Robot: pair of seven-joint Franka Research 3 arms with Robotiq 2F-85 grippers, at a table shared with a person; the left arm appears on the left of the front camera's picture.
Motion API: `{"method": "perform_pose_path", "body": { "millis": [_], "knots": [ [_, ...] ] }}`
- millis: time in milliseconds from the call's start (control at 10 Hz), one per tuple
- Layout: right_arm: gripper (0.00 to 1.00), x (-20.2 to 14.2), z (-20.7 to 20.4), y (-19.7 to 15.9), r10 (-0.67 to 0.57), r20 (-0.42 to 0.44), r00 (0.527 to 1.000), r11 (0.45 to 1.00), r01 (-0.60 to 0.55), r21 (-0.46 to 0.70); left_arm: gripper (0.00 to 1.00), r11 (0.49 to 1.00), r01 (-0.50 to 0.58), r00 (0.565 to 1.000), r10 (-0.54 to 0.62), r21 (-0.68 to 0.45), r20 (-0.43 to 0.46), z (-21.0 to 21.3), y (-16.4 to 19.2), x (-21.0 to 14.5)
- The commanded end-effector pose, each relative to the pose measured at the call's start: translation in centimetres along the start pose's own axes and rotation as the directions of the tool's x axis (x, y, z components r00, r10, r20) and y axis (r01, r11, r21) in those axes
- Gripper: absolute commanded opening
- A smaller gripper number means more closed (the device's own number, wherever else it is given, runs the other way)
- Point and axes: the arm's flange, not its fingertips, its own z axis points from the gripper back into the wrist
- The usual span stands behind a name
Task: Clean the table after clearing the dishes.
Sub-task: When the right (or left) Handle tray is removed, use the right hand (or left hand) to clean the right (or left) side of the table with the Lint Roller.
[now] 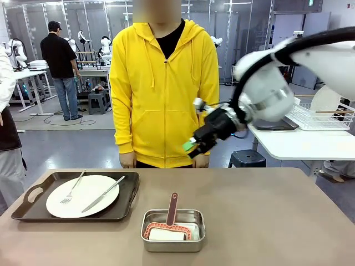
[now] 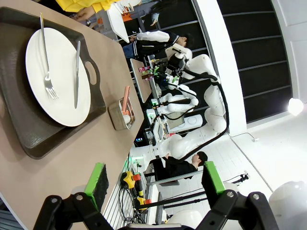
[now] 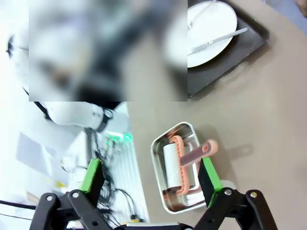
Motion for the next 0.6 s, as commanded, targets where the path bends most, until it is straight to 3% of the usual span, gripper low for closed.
{"method": "perform_pose_path", "body": {
  "millis": [0, 200, 500],
  "knots": [
    [1.0, -6.0, 3.2, -1.7, -0.084, 0.151, 0.985, 0.989, 0.064, 0.136, 1.0, 1.0, 0.002, 1.0, -0.002, 0.008, -0.001, 0.1, -0.2, -0.4],
    [1.0, -10.2, 7.2, -3.9, -0.15, 0.272, 0.951, 0.98, 0.106, 0.168, 1.0, 1.0, 0.002, 1.0, -0.002, 0.008, -0.001, 0.1, -0.2, -0.4],
    [1.0, -15.0, 14.2, -5.3, -0.202, 0.314, 0.928, 0.978, 0.175, 0.112, 1.0, 1.0, 0.002, 1.0, -0.002, 0.008, -0.001, 0.1, -0.2, -0.4]
  ]
}}
